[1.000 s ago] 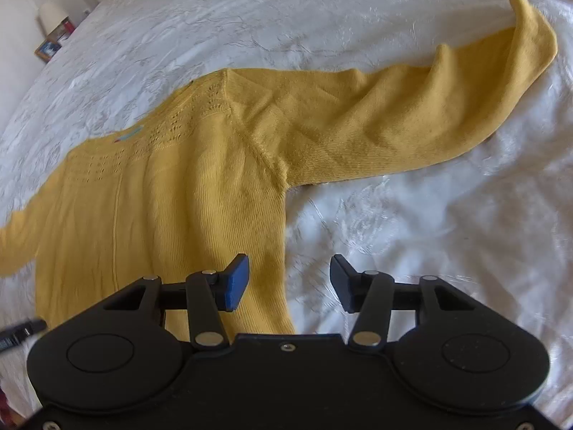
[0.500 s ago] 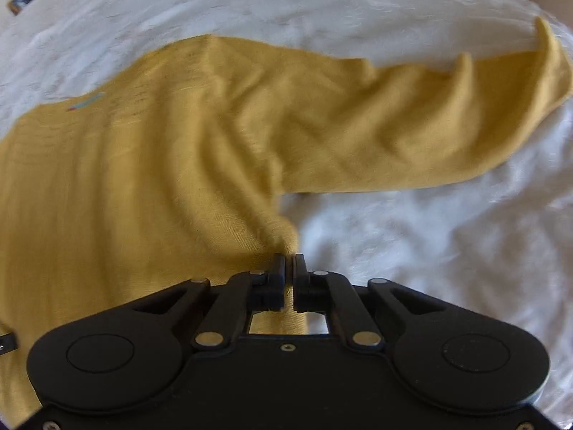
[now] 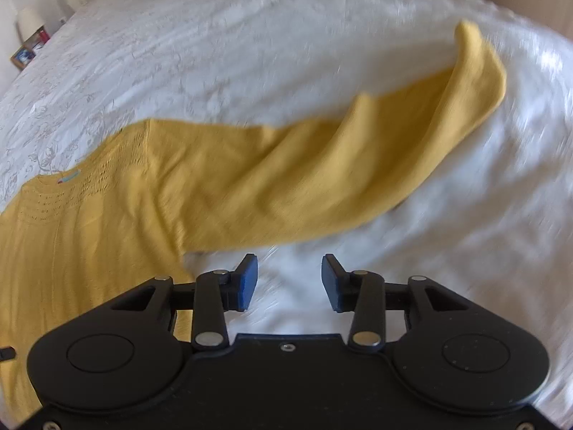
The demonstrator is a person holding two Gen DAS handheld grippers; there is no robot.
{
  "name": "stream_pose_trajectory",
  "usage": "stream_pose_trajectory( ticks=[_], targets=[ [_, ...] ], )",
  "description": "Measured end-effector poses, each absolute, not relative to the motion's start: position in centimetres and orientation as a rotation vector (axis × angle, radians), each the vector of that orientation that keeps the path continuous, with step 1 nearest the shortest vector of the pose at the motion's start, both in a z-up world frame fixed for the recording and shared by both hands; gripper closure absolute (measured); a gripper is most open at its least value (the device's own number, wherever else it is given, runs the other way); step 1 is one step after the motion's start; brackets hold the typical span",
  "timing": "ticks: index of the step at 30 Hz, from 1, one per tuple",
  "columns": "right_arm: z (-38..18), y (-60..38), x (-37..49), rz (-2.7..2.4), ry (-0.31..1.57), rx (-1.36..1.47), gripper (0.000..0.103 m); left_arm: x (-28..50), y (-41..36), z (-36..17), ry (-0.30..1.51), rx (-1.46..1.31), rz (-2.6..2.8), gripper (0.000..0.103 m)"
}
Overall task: Fold small clothes
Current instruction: 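Grasp the sleeve cuff nearest the right tool with the right tool, then fold the held sleeve across the sweater front and release it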
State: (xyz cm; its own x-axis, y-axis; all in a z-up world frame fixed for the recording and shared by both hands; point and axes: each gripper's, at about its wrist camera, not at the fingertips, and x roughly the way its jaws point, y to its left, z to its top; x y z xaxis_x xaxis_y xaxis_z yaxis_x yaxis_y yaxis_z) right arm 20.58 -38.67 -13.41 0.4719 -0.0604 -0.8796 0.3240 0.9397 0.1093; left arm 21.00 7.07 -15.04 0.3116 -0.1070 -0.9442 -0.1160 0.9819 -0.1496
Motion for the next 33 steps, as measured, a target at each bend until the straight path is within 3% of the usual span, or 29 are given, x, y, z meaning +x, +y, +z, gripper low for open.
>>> stream_pose_trajectory(
  ticks=[3, 11, 23, 24, 25, 26, 30, 33],
  targets=[
    [-11.6, -41.2, 21.0, -0.228, 1.002, 0.233, 0.036, 20.5, 5.0, -13.9, 1.221, -0.22, 0.027, 0.023],
    [-9.9, -49.9, 23.8, -0.271, 0.951, 0.186, 0.033, 19.4, -0.1, -11.4, 1.169, -0.281, 0.004, 0.022],
    [-13.2, -56.1, 28.4, -0.303, 1.014, 0.268, 0.029, 17.6, -4.3, -9.8, 1.17, -0.234, -0.007, 0.022],
    [-13.5, -56.1, 28.6, -0.288, 1.037, 0.264, 0.038, 17.6, -4.4, -9.7, 1.172, -0.231, -0.005, 0.022],
    [-13.6, -55.8, 28.7, -0.275, 1.055, 0.242, 0.076, 17.5, -4.5, -9.7, 1.173, -0.226, -0.003, 0.022],
    [-13.5, -55.4, 28.8, -0.26, 1.066, 0.207, 0.088, 17.5, -4.6, -9.7, 1.175, -0.221, -0.002, 0.022],
    [-11.2, -55.6, 27.3, -0.256, 1.03, 0.056, 0.088, 17.4, -4.8, -9.4, 1.166, -0.215, 0.002, 0.022],
    [-11.3, -58.6, 26.2, -0.351, 1.048, 0.093, 0.088, 17.4, -5.0, -9.5, 1.162, -0.215, 0.0, 0.022]
  ],
)
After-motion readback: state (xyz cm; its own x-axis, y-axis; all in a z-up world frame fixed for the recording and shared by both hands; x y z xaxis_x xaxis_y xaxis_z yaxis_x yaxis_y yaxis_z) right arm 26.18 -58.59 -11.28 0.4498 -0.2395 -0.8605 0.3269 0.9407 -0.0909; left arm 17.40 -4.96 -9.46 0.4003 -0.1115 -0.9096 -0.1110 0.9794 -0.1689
